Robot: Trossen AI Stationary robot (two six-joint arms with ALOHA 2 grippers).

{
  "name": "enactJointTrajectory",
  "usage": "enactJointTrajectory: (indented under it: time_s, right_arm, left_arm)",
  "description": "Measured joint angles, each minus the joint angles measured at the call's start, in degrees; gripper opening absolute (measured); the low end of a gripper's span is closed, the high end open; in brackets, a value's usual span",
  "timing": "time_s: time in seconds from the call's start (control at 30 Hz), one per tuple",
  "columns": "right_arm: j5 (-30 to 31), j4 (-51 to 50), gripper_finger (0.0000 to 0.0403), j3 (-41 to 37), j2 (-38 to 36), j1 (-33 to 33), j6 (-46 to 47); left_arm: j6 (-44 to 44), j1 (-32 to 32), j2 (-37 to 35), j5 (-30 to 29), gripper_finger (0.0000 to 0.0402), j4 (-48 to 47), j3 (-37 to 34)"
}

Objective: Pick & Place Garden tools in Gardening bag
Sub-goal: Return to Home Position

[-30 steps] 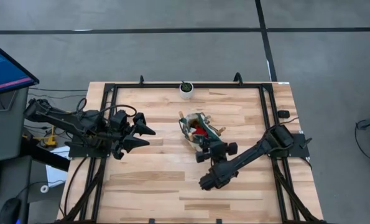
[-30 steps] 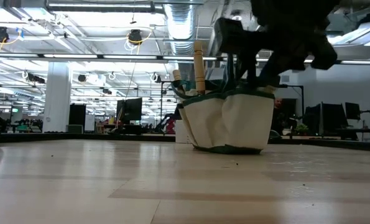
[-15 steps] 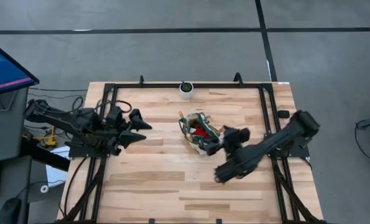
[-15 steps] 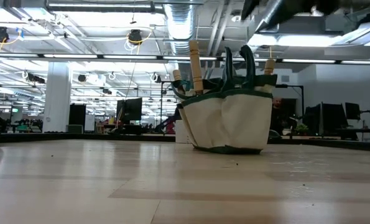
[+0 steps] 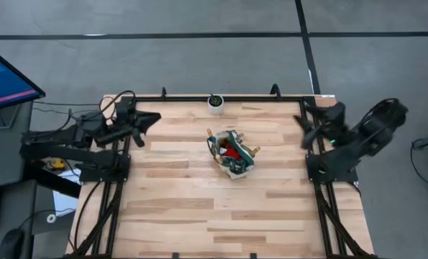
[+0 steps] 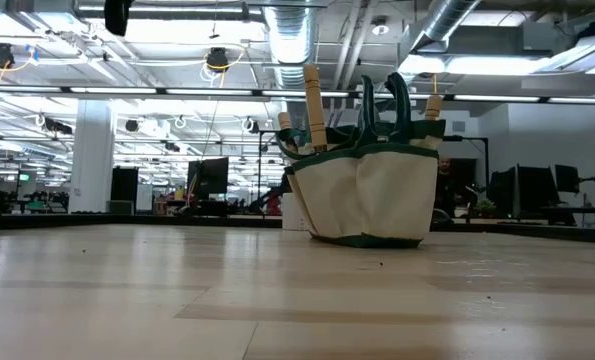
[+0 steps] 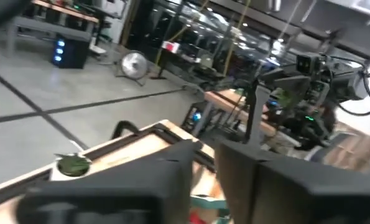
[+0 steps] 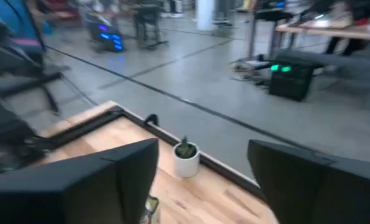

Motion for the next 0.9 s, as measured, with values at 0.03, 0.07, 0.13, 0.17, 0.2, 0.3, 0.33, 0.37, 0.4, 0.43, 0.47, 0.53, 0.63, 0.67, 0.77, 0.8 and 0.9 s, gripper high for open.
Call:
enactJointTrajectory:
  time_s: [0.03,0.07,0.13,0.17,0.2,0.3,0.33,0.37,0.4,0.43,0.47,0.53,0.63,0.67,0.77,0.8,0.9]
  right_arm:
    - [0.06,0.08,0.0224,-1.75,-3.22,1.25,-0.11]
    - [0.02,0.21,0.0205,-3.68,-6.36,2.68,-0.09]
    - [0.45,2.55,0.0157,-8.31,-12.03,5.47,-0.15]
    - [0.44,4.08,0.0128,-10.91,-14.59,6.80,-0.15]
    - [0.39,5.91,0.0097,-13.67,-17.09,8.02,-0.22]
    - [1.66,11.37,0.0018,-21.91,-24.16,11.51,-0.60]
    - [2.63,13.60,0.0013,-24.92,-25.90,12.62,-0.70]
    - [3.47,15.78,0.0014,-27.93,-27.44,13.79,-0.69]
    - [4.26,17.79,0.0013,-30.73,-29.05,14.93,-0.69]
    - [5.31,20.21,0.0009,-33.56,-30.58,16.09,-0.68]
    - [6.60,22.60,0.0005,-36.08,-32.08,17.28,-0.67]
    - [8.45,26.91,0.0003,-40.98,-34.34,19.85,0.57]
    - [10.91,29.67,0.0001,-45.94,-37.33,24.26,5.85]
    - [11.73,30.07,0.0001,-46.83,-37.87,25.94,7.73]
    - [11.91,30.36,0.0001,-47.53,-39.21,31.94,10.32]
    - [11.95,30.51,0.0001,-46.97,-39.47,34.14,10.30]
    - [11.97,31.46,0.0000,-44.18,-39.58,40.81,6.89]
  left_arm:
    - [0.05,1.16,-0.18,0.34,0.0042,-0.43,0.00]
    - [0.32,2.10,-0.24,0.65,0.0023,-0.85,0.00]
    - [1.48,3.68,-0.23,0.65,0.0008,-1.39,0.00]
    - [1.79,4.27,-0.16,0.40,0.0007,-1.35,0.00]
    - [1.85,4.83,-0.16,-0.58,0.0005,-1.42,0.00]
    - [1.43,5.42,-0.19,-4.53,0.0001,-2.00,-0.01]
    - [1.11,5.27,-0.19,-5.98,0.0001,-2.50,0.00]
    - [0.19,4.92,-0.07,-7.34,0.0001,-3.13,0.00]
    - [-0.74,4.46,0.28,-8.64,0.0001,-3.47,-0.04]
    - [-1.68,3.80,0.66,-10.04,0.0000,-3.35,-0.18]
    - [-2.48,2.88,0.85,-11.44,0.0000,-3.36,-0.39]
    - [-3.20,0.11,1.96,-14.57,0.0000,-2.97,-0.94]
    - [-4.62,-6.02,4.59,-21.37,0.0000,-2.41,-1.38]
    - [-4.86,-8.34,5.82,-24.05,0.0000,-2.03,-1.40]
    - [-4.65,-15.30,10.12,-30.34,0.0000,1.03,-1.42]
    - [-4.26,-17.45,11.50,-31.46,0.0000,2.46,-1.43]
    - [-1.34,-22.85,13.81,-31.92,0.0000,6.92,-1.46]
